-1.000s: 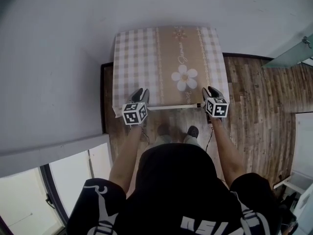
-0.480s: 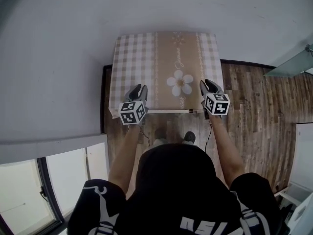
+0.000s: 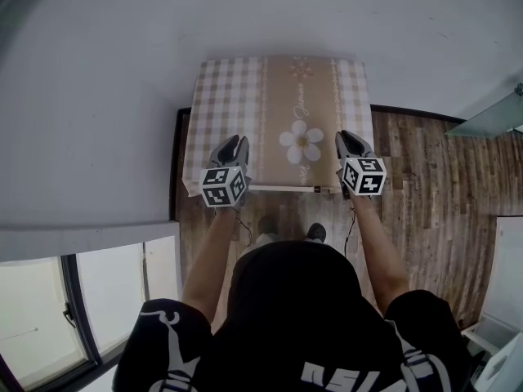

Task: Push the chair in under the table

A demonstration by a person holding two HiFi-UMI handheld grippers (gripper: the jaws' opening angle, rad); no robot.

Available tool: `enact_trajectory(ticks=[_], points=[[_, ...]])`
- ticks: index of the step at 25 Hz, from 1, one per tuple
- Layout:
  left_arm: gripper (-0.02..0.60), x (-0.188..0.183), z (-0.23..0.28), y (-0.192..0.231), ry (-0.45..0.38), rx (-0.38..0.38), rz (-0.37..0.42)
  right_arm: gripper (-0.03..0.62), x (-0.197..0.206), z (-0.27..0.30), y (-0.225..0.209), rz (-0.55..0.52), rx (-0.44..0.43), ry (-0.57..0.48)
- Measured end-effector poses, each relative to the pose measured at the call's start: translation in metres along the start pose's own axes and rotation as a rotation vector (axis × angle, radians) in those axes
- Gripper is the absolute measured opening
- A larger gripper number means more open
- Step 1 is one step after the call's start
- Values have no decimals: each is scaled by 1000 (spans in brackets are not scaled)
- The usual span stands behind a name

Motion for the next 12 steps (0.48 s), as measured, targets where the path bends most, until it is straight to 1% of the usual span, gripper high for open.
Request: enact_trajectory(ticks=[5, 12], points=[[86, -5, 5, -9, -8, 13, 6, 49, -13, -3, 2, -18, -27, -41], [64, -11, 12, -16, -8, 31, 13, 26, -20, -5, 2, -49, -25, -58]])
Point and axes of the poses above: the fingertips, and each gripper's own axes: z forward along the fingers, y to its left, x out of its underside, the point moved 1 cm from there along -z, backward along the fingers, and after that the axes turned 9 degrees about -z, right-handed, at the moved point
